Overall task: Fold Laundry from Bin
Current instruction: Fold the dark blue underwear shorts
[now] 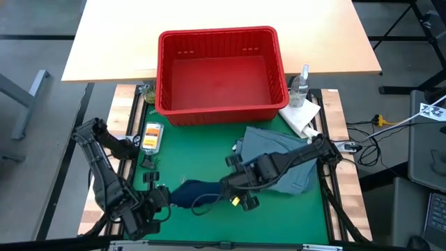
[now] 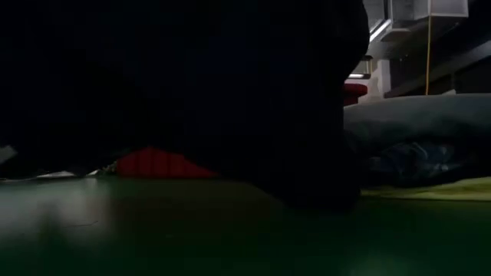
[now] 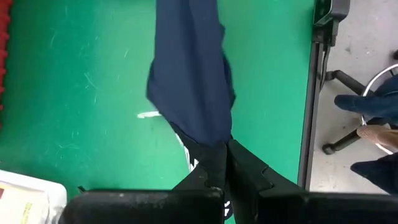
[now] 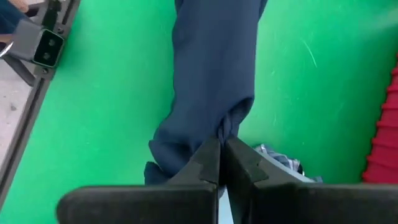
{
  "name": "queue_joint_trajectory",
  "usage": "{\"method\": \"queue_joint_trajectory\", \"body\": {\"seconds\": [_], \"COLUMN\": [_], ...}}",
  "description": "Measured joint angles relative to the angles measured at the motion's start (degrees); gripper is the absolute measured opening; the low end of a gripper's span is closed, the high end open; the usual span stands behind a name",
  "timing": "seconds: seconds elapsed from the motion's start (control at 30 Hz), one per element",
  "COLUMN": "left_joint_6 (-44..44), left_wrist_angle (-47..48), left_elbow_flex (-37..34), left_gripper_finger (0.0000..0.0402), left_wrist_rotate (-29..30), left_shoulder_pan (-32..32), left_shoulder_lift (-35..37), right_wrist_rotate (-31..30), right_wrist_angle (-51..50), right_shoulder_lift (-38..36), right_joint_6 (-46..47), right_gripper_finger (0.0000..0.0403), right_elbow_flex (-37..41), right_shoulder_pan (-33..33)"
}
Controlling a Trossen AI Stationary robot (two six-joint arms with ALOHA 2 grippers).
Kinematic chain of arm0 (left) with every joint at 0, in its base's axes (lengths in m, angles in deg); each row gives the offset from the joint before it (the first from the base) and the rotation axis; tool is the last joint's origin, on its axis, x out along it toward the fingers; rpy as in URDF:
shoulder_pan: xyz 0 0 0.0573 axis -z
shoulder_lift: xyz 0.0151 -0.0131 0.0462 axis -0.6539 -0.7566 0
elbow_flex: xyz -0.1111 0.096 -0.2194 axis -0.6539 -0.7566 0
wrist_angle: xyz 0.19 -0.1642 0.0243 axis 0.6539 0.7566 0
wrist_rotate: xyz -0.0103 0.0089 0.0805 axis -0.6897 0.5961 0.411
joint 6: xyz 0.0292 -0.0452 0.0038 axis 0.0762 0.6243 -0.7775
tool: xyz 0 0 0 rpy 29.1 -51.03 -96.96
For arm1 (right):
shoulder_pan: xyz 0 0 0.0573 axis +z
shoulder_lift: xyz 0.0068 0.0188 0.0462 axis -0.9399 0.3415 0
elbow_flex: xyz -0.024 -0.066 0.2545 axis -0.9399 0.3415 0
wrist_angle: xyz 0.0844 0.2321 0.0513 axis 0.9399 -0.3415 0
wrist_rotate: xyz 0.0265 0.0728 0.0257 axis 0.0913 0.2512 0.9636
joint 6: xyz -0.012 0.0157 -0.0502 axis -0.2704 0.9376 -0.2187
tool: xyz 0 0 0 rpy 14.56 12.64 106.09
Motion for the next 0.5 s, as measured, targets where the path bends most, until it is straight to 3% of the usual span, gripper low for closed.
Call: {"method": "queue_joint_trajectory", "body": {"seconds": [0.23,0.5], "left_joint_6": [3.23,4.16], "left_wrist_angle": [-0.03,-0.18], "left_elbow_flex": [0.00,-0.02], "left_gripper_finger": [0.0000,0.0000], "left_wrist_rotate": [0.02,0.33], "left_shoulder_pan": [2.28,6.00], "left_shoulder_lift": [-0.09,-3.35], "right_wrist_rotate": [0.41,0.68], "right_wrist_angle": [3.09,5.65], "right_shoulder_lift": [0.86,6.97], "right_joint_6": [0.78,0.46], "right_gripper_finger": [0.0010,0.0010], "right_elbow_flex": [-0.11,-0.07], "right_shoulder_pan": [0.71,2.96]}}
